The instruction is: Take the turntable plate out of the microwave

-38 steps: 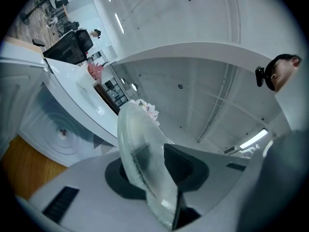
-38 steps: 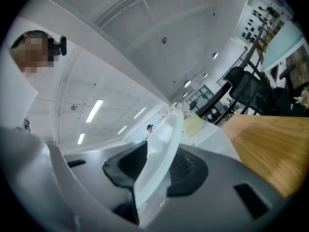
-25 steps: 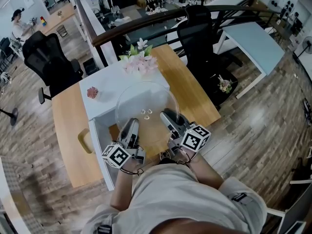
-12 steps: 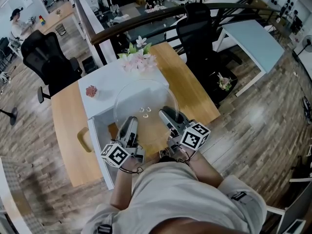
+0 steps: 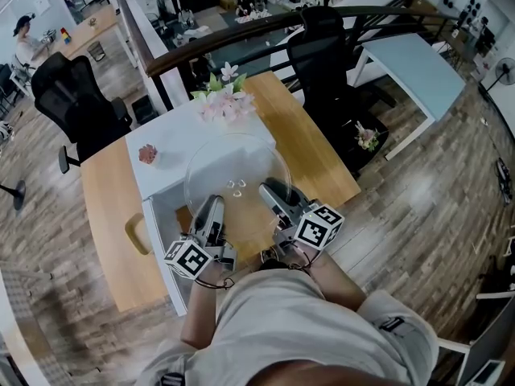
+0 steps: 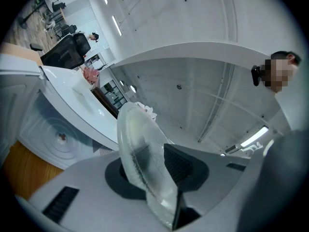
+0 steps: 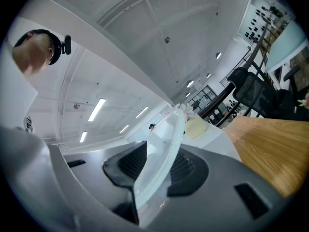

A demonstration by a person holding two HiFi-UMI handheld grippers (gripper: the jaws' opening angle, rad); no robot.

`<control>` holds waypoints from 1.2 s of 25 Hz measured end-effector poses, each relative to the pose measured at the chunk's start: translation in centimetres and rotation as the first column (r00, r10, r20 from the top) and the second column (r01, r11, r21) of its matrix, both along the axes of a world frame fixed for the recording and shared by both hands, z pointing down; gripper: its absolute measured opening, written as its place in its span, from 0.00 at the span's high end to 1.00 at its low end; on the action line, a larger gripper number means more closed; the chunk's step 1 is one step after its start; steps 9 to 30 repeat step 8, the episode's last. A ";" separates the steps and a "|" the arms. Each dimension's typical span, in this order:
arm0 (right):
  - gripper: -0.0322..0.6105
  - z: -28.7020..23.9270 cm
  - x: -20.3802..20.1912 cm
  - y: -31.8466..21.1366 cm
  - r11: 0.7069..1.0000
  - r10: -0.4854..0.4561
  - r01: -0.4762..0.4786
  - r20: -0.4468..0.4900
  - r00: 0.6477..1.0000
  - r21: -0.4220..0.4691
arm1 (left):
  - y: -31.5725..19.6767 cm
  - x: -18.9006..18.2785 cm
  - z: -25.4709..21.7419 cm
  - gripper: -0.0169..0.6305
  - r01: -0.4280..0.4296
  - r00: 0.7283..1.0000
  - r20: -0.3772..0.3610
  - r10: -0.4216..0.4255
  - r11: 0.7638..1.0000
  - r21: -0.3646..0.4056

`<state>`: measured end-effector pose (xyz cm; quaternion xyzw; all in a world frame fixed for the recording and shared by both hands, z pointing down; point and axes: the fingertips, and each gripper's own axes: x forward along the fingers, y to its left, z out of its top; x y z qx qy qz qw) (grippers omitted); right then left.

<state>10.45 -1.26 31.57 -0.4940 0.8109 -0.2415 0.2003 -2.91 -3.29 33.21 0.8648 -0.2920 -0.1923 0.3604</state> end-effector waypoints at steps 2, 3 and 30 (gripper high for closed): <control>0.75 0.1 -0.1 0.0 1.000 -0.004 0.004 0.003 1.000 0.002 | 0.0 0.0 0.0 0.79 0.002 1.000 0.003 -0.002 1.000 -0.005; 0.75 0.2 -0.1 0.0 1.000 -0.005 0.005 0.004 1.000 0.002 | 0.0 0.0 0.0 0.79 0.003 1.000 0.002 -0.003 1.000 -0.005; 0.75 0.3 -0.1 -0.2 1.000 -0.005 0.005 0.006 1.000 -0.001 | -0.1 -0.1 0.1 0.79 0.002 1.000 0.005 -0.002 1.000 -0.005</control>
